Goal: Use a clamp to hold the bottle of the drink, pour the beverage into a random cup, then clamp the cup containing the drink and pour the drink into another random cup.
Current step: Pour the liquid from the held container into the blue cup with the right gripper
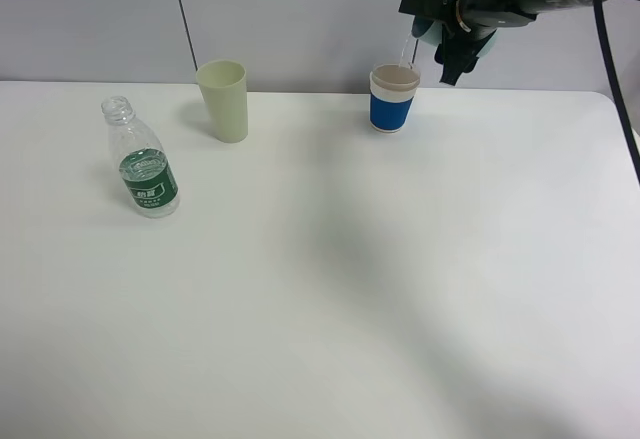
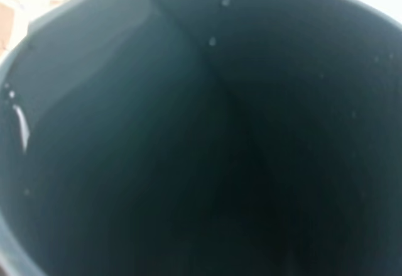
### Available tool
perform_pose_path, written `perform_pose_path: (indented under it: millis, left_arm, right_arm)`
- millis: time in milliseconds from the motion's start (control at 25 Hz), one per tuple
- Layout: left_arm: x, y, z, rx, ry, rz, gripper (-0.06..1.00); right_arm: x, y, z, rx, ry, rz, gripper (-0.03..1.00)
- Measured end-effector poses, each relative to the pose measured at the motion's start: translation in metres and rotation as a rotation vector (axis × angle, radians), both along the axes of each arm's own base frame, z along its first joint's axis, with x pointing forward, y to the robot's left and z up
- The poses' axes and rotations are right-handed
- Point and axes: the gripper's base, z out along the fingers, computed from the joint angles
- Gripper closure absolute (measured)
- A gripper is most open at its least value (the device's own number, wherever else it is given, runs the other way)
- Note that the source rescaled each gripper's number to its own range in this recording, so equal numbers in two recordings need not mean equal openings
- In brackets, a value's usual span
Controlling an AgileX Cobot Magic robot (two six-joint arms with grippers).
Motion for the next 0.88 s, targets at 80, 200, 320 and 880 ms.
perform_pose_path:
  millis: [80, 200, 320, 880]
  left_arm:
    - [0.0000, 0.0000, 0.0000, 0.000, 0.000, 0.000, -0.05]
    - [0.0000, 0.0000, 0.0000, 0.000, 0.000, 0.000, -0.05]
    - [0.0000, 0.0000, 0.0000, 0.000, 0.000, 0.000, -0.05]
    - [0.0000, 0.0000, 0.0000, 0.000, 0.000, 0.000, -0.05]
  right_arm:
    - [0.0000, 0.0000, 0.0000, -0.001, 0.000, 0.000, 0.97]
    - [0.0000, 0.0000, 0.0000, -0.001, 0.000, 0.000, 0.97]
    - [0.0000, 0.0000, 0.0000, -0.001, 0.000, 0.001, 0.97]
    - [0.0006, 0.0002, 0.0010, -0.022, -0.008, 0.016, 0.97]
